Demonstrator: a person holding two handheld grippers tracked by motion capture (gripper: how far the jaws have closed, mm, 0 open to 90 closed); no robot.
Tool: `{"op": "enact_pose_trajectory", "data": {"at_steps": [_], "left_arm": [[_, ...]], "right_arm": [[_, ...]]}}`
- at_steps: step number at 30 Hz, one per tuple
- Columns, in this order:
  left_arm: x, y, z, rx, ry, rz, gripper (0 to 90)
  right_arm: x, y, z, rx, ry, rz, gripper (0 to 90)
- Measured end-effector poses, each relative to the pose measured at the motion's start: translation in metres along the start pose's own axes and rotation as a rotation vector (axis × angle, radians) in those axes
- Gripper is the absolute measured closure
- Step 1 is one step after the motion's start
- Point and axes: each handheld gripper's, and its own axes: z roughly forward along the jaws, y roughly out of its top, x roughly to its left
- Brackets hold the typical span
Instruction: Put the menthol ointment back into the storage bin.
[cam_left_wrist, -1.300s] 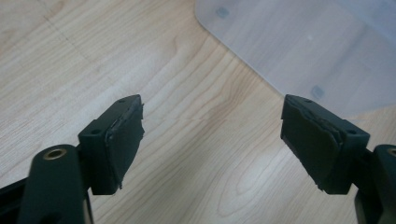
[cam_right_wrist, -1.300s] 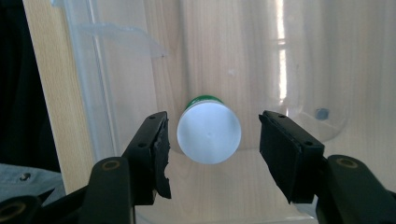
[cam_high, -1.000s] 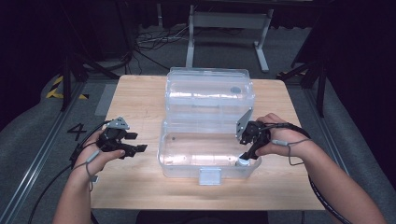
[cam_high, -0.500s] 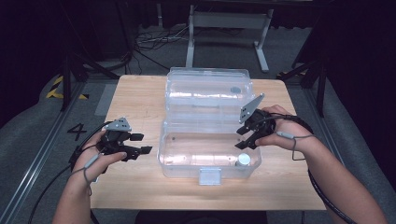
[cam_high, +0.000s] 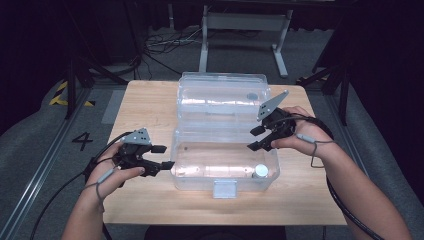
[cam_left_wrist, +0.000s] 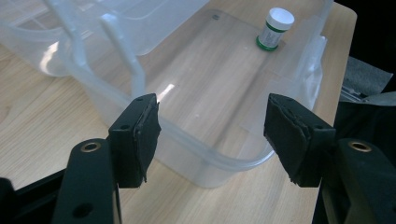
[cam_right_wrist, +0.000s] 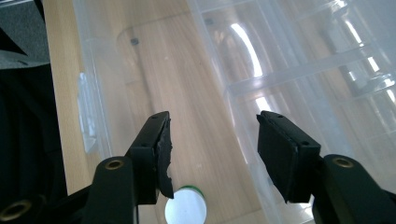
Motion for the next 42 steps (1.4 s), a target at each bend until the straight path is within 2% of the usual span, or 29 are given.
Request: {"op": "enact_pose_trajectory", "data": {"at_steps": [4,7,12,16,19,22,27,32,33,36,38,39,40,41,42], "left_arm": [[-0.005,0.002,0.013,0.029,-0.034,0.026,36.6],[-0.008,0.002,0.022,0.049,-0.075,0.036,36.5],[-0.011,0.003,0.032,0.077,-0.105,0.068,37.7],[-0.013,0.002,0.037,0.109,-0.117,0.091,39.9],[-0.017,0.001,0.043,0.162,-0.125,0.124,40.4],[-0.018,0.001,0.046,0.169,-0.131,0.136,40.7],[-0.019,0.000,0.052,0.203,-0.141,0.149,43.5],[-0.020,0.000,0.055,0.225,-0.161,0.171,53.5],[-0.020,-0.001,0.056,0.236,-0.175,0.173,53.5],[-0.021,-0.001,0.061,0.246,-0.192,0.179,62.4],[-0.023,-0.001,0.061,0.249,-0.194,0.185,66.0],[-0.025,-0.001,0.062,0.250,-0.196,0.210,71.4],[-0.026,0.000,0.063,0.248,-0.190,0.217,73.2],[-0.026,0.000,0.063,0.254,-0.169,0.218,76.2],[-0.026,0.001,0.063,0.261,-0.170,0.203,78.4]], "right_arm": [[-0.002,0.002,-0.002,-0.027,-0.002,0.010,44.8],[-0.004,0.003,-0.002,-0.038,-0.004,0.014,44.9],[-0.004,0.007,-0.002,-0.059,-0.003,0.024,44.9],[-0.005,0.010,-0.002,-0.081,-0.010,0.030,44.8],[-0.007,0.013,-0.002,-0.102,-0.017,0.041,44.9],[-0.008,0.015,-0.002,-0.108,-0.016,0.043,44.8],[-0.011,0.019,-0.002,-0.155,-0.020,0.064,44.9],[-0.013,0.022,-0.001,-0.179,-0.023,0.072,44.9],[-0.013,0.023,-0.001,-0.187,-0.026,0.072,44.9],[-0.015,0.025,-0.001,-0.199,-0.012,0.080,44.9],[-0.016,0.026,-0.001,-0.202,-0.009,0.083,44.8],[-0.017,0.027,0.000,-0.204,-0.007,0.090,44.8],[-0.017,0.027,0.000,-0.207,-0.010,0.090,44.9],[-0.018,0.028,0.000,-0.215,-0.015,0.089,44.9],[-0.018,0.029,-0.001,-0.221,-0.017,0.088,45.3]]}}
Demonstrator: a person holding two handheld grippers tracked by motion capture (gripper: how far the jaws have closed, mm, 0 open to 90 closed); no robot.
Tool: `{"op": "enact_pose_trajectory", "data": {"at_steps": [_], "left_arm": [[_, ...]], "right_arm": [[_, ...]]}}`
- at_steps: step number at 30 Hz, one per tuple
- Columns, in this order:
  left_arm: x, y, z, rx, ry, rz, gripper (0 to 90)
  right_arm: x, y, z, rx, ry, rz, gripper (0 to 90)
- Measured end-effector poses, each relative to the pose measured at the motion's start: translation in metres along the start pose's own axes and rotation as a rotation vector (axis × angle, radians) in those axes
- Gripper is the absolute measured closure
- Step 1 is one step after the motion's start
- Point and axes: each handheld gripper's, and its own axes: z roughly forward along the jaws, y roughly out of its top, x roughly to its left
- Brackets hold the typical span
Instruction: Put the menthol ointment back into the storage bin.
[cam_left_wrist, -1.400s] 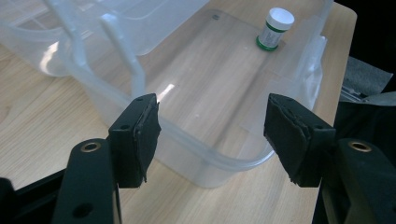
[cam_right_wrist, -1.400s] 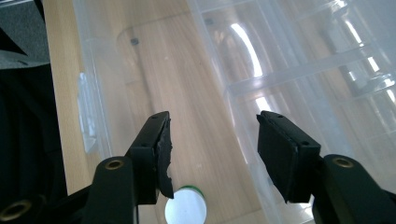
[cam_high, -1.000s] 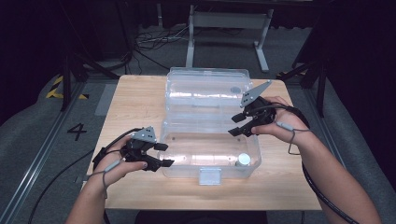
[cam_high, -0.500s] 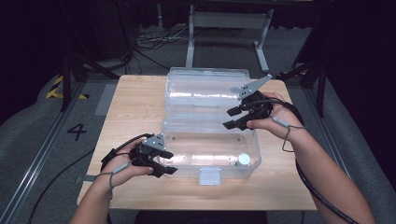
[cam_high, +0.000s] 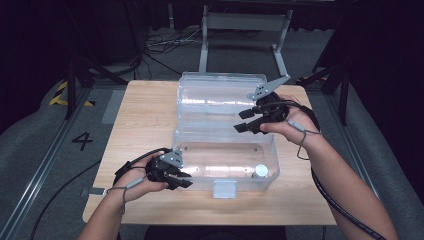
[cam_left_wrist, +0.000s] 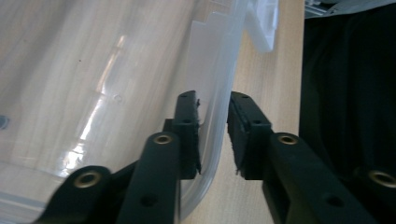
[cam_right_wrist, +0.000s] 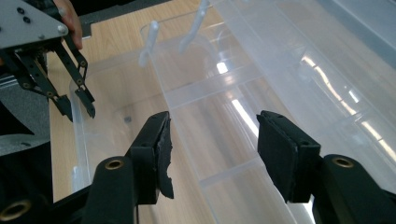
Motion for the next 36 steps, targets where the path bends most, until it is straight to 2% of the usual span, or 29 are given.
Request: {"op": "enact_pose_trajectory", "data": {"at_steps": [7,11,14,17,20,24,27,30,35,36], "left_arm": [[0.000,0.000,0.000,0.000,-0.002,-0.015,78.3],[0.000,0.000,0.001,-0.006,-0.005,-0.028,78.2],[0.001,-0.001,0.001,-0.009,-0.010,-0.024,78.3],[0.001,-0.001,0.001,-0.014,-0.014,-0.025,78.2],[0.001,-0.001,0.001,-0.013,-0.014,-0.029,78.1],[0.001,-0.001,0.001,-0.014,-0.016,-0.033,78.0],[0.001,-0.001,0.001,-0.013,-0.019,-0.040,77.9],[0.001,-0.001,0.001,-0.014,-0.018,-0.045,77.8],[0.001,-0.001,0.001,-0.013,-0.018,-0.048,77.7],[0.001,-0.001,0.001,-0.013,-0.018,-0.048,77.7]], "right_arm": [[-0.004,0.010,0.002,-0.039,-0.035,0.001,48.4],[-0.011,0.014,0.007,-0.036,-0.060,0.010,49.2],[-0.016,0.014,0.011,-0.043,-0.056,0.022,51.0],[-0.021,0.014,0.014,-0.047,-0.077,0.030,54.4],[-0.025,0.014,0.015,-0.069,-0.054,0.048,55.7],[-0.024,0.019,0.012,-0.100,-0.086,0.033,54.7],[-0.025,0.021,0.014,-0.082,-0.107,0.026,54.3],[-0.030,0.020,0.020,-0.053,-0.115,0.040,54.8],[-0.032,0.016,0.029,-0.010,-0.137,0.079,61.6],[-0.032,0.015,0.030,-0.001,-0.144,0.074,62.5]]}}
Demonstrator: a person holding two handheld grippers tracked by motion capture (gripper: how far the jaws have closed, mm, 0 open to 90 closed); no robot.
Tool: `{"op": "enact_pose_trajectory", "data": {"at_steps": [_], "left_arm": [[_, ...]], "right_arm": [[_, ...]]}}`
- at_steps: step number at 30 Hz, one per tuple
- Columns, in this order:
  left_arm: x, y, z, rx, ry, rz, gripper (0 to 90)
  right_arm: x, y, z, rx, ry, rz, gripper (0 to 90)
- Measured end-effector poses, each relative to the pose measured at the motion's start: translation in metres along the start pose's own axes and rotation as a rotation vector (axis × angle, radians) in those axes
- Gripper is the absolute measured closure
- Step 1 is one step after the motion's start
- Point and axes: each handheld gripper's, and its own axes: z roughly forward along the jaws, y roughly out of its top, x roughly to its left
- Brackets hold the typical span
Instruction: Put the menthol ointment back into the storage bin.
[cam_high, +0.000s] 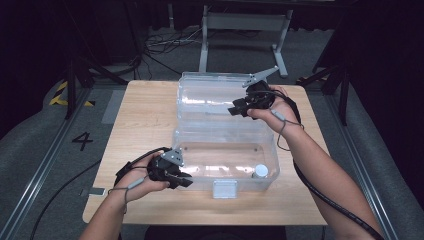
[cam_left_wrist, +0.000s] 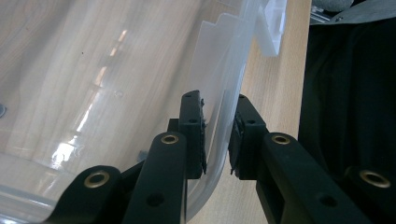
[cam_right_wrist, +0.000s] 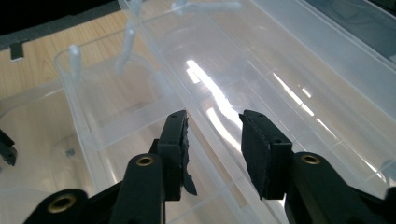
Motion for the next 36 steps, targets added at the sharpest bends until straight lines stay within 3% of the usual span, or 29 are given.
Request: {"op": "enact_pose_trajectory", "data": {"at_steps": [6,12,16,22,36], "left_arm": [[0.000,0.000,0.000,-0.004,-0.004,-0.005,77.5],[0.001,0.000,0.001,-0.005,-0.011,-0.017,77.1],[0.002,0.000,0.001,-0.005,-0.016,-0.022,77.0],[0.002,0.000,0.002,-0.003,-0.015,-0.026,76.9],[0.003,0.000,0.002,-0.004,-0.025,-0.037,76.9]], "right_arm": [[0.003,-0.001,0.005,0.024,-0.041,-0.026,67.3],[0.004,0.002,0.007,0.034,-0.023,-0.041,69.8],[0.003,0.003,0.005,0.046,-0.008,-0.023,72.4],[0.007,0.003,0.002,0.069,-0.002,-0.050,77.8],[0.017,0.000,-0.006,0.056,0.014,-0.064,80.1]]}}
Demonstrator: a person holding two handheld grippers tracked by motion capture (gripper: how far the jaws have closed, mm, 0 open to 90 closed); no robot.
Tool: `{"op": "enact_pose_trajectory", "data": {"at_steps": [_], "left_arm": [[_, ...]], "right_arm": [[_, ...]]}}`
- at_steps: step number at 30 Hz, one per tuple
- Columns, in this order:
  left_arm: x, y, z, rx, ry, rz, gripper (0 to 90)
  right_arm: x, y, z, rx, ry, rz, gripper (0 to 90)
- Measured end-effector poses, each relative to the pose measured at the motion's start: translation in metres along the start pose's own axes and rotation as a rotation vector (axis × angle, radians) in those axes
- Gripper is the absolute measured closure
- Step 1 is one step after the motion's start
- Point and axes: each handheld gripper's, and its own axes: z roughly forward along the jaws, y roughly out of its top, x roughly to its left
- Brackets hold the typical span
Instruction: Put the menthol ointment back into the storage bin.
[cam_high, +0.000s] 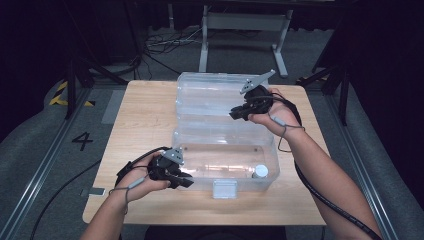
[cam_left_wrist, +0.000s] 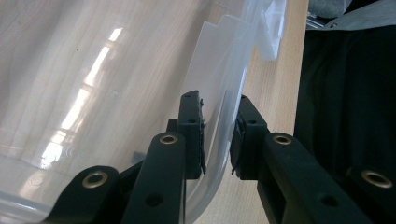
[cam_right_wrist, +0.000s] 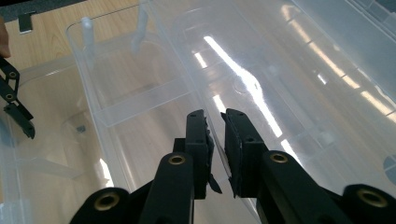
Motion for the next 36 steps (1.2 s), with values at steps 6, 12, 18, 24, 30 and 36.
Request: {"op": "enact_pose_trajectory", "data": {"at_steps": [6,12,18,24,30,36], "left_arm": [[0.000,0.000,0.000,0.001,-0.002,-0.003,76.9],[0.000,0.000,0.000,0.003,0.000,-0.002,76.8],[0.000,0.000,0.000,0.003,-0.001,-0.003,76.7],[0.000,0.000,0.000,0.003,0.000,-0.006,76.6],[0.000,0.000,0.000,0.004,-0.001,-0.006,76.5],[0.000,0.000,0.000,0.004,-0.001,-0.005,76.5]], "right_arm": [[0.006,-0.002,-0.005,-0.002,-0.002,-0.016,80.4],[0.013,-0.003,-0.009,-0.002,0.006,-0.026,80.9],[0.021,-0.005,-0.013,0.002,0.005,-0.044,81.3],[0.028,-0.007,-0.016,0.002,0.006,-0.062,81.6],[0.034,-0.011,-0.020,0.002,0.003,-0.080,81.9],[0.041,-0.014,-0.023,0.004,0.004,-0.090,82.0]]}}
